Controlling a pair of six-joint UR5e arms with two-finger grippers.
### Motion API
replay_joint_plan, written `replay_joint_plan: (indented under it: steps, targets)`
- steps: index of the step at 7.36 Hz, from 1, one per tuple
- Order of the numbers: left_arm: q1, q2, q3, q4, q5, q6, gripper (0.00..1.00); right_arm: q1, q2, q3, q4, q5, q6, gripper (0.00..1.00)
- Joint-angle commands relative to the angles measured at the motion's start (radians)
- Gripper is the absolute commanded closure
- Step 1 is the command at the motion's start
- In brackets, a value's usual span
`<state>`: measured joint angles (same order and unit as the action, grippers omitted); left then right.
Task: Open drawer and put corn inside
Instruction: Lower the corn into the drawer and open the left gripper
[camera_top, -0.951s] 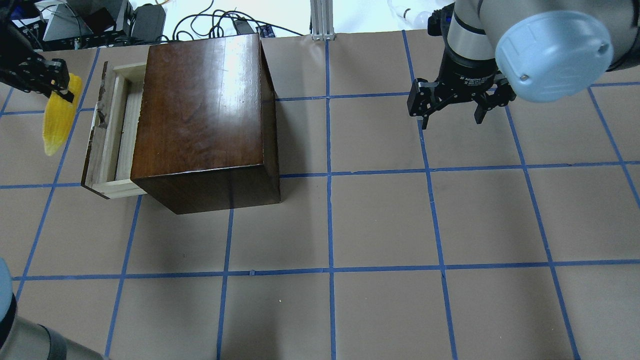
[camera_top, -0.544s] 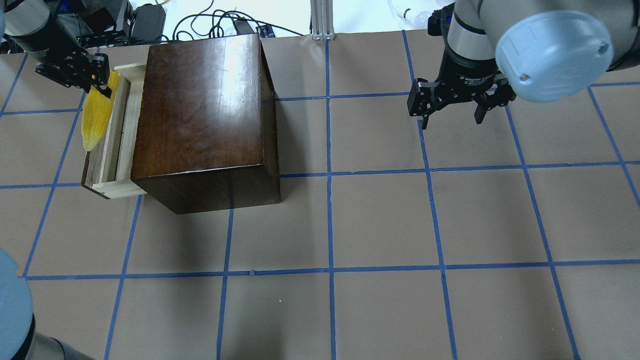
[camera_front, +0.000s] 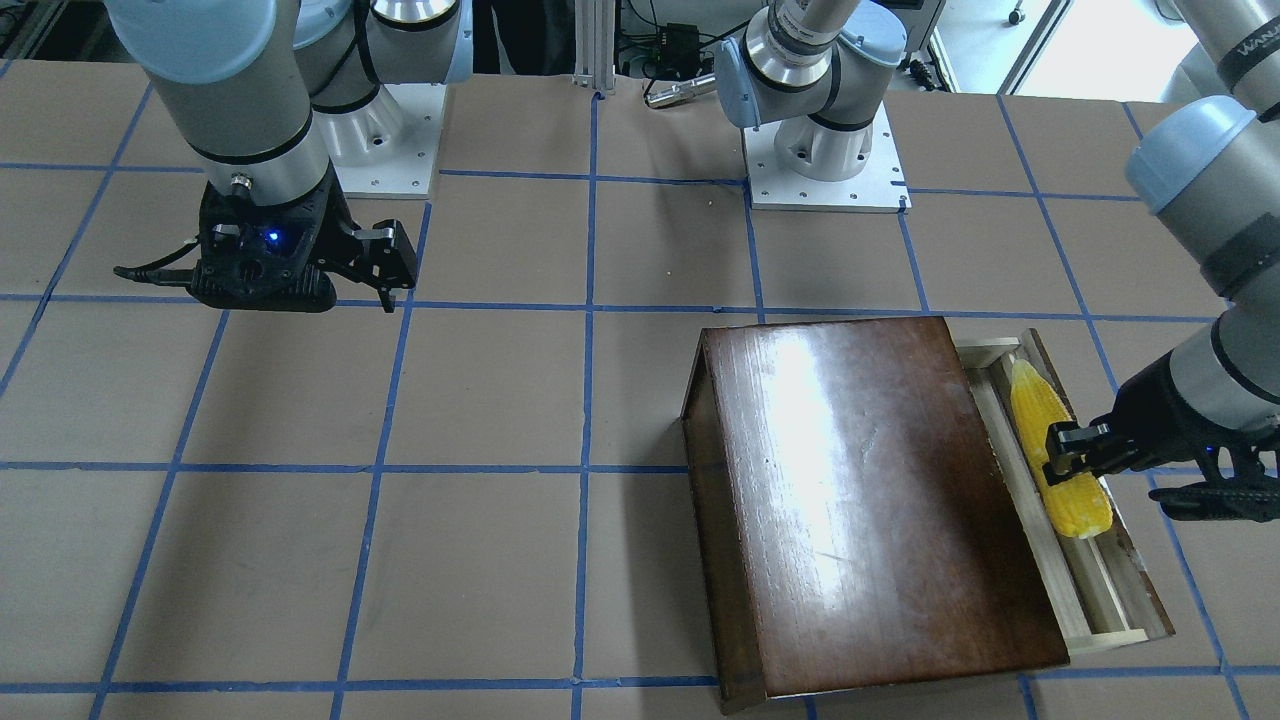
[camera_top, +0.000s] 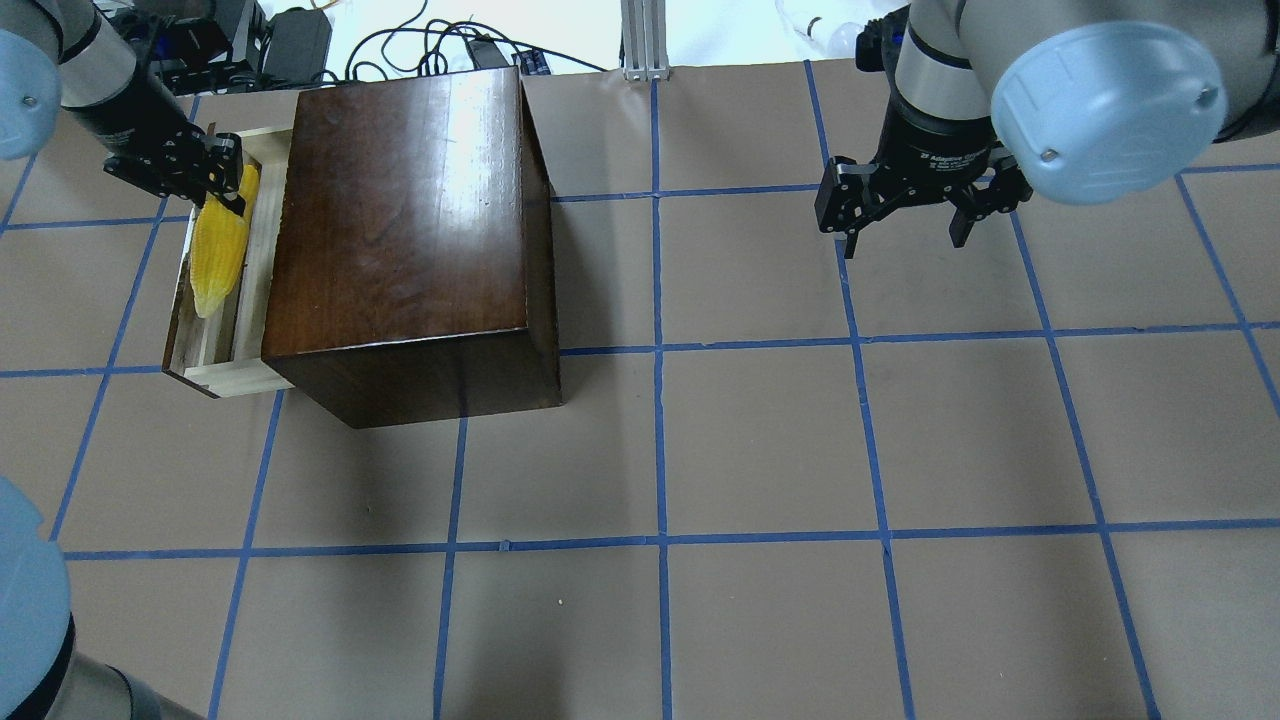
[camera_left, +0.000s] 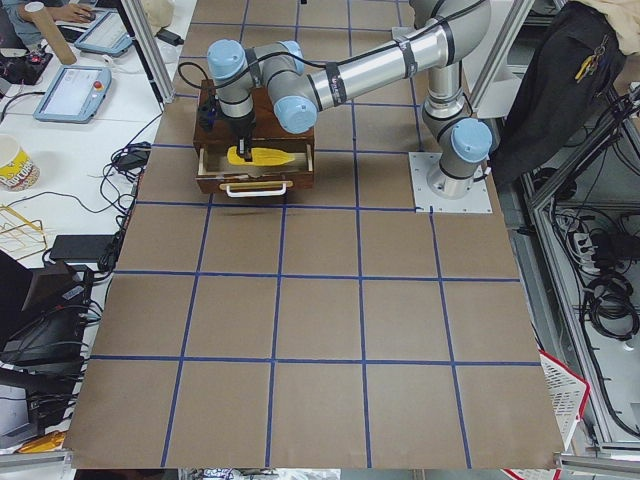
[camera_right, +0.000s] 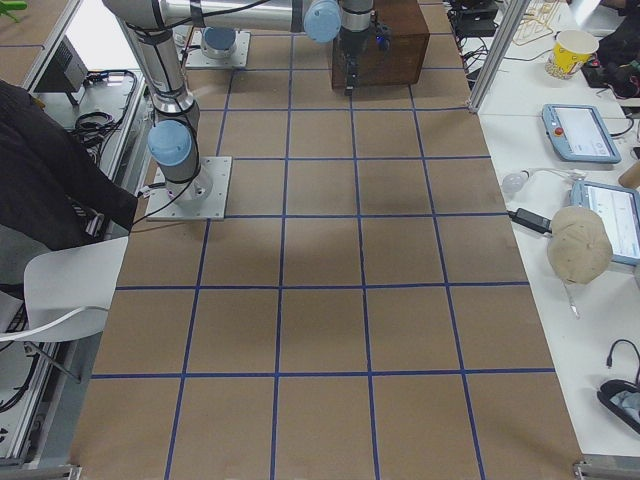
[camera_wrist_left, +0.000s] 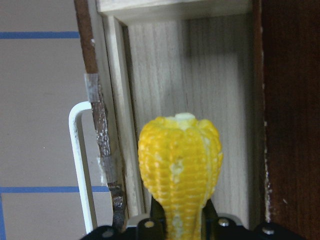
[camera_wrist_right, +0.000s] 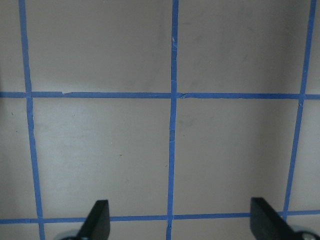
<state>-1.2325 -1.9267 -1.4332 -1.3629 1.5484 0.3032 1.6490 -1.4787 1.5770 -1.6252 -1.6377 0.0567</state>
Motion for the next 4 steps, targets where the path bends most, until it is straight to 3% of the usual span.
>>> replay_joint_plan:
  steps: [1, 4]
  targets:
    - [0.001, -0.011, -0.01, 0.002, 0.001, -0.01, 0.97, 0.0, 0.0, 0.0, 0.001, -0.001, 0.0, 0.0]
    - [0.001, -0.011, -0.01, 0.016, -0.001, -0.022, 0.45, 0.0, 0.0, 0.0, -0.001, -0.001, 0.0, 0.0]
